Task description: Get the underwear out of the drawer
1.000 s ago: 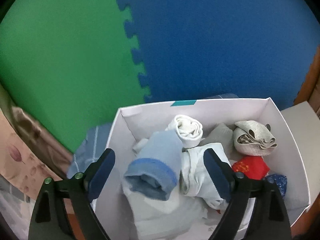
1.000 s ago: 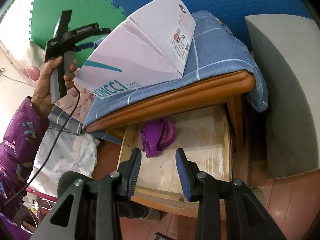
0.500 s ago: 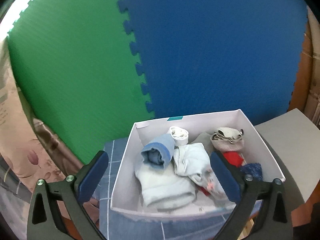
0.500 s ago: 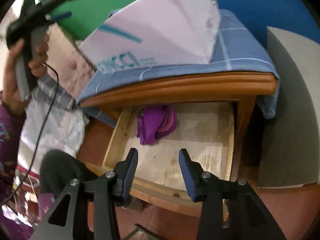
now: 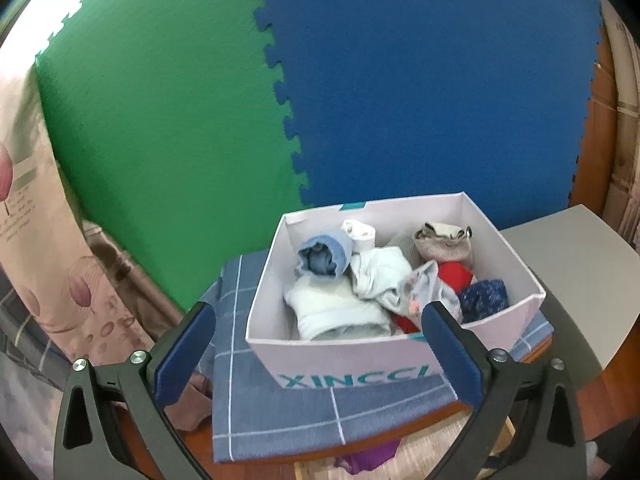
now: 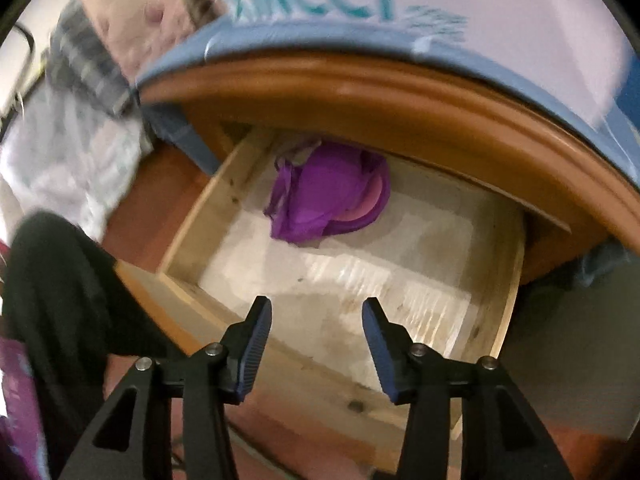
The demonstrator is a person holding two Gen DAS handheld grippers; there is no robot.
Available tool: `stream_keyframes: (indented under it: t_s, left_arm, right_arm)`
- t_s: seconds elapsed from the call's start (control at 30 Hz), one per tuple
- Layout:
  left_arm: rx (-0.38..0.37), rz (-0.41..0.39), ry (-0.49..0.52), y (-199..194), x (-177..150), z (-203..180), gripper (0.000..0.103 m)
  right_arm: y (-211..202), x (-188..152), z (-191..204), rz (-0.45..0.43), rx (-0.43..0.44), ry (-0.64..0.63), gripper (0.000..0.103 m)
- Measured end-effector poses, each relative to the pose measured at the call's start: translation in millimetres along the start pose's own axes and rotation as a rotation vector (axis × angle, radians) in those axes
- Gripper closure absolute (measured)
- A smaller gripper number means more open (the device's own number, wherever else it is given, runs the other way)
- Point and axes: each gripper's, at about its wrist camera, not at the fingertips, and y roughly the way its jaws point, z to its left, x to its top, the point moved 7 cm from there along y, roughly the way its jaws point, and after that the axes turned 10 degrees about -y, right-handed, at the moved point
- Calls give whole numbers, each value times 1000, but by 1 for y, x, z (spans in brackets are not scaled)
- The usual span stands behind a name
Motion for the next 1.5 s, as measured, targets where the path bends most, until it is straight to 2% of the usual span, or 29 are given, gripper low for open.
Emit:
stream_keyframes:
  t_s: [0.17,0.27,0.37,0.47,0.6,0.7,0.73,0.77,0.83,0.97,1.2,1.33,1.5]
  left_arm:
    - [15,26,-26,-1,-32,17,0]
    - [36,33,-65,-2,-60,40,0]
    - [65,21,-102,-4,-84,66,0]
    - [96,30,-134,-1,-106,89,0]
    - [90,65,-207,10,-131,109,1]
    - [81,93,-236,19,-137,113,1]
    - [78,98,-241,20,-138,114,1]
    - [73,101,-248,21,-138,115,1]
    - [59,102,-256,23,-139,115,1]
    - [56,104,-240,24,-140,114,1]
    - [32,128,-267,28,-143,120,1]
    - [23,152,-282,33,-147,123,1]
    - [25,161,-283,35,-148,125,1]
  right_arm:
    - [31,14,6,61,-48,-94,52]
    - [50,22,10,86,-125,-183,47]
    - [67,25,16,117,-158,-269,47]
    - [85,28,20,134,-184,-344,47]
    - [102,38,22,128,-227,-398,46]
    - [110,50,22,90,-288,-429,45]
    - [114,54,22,99,-327,-455,39]
    - [117,56,22,102,-339,-472,37]
    - [117,66,30,54,-405,-560,33]
    - [133,75,40,63,-495,-690,23]
    - [158,74,62,11,-615,-922,15]
    - [177,70,67,24,-663,-1008,8]
    - [179,69,72,15,-664,-1022,5]
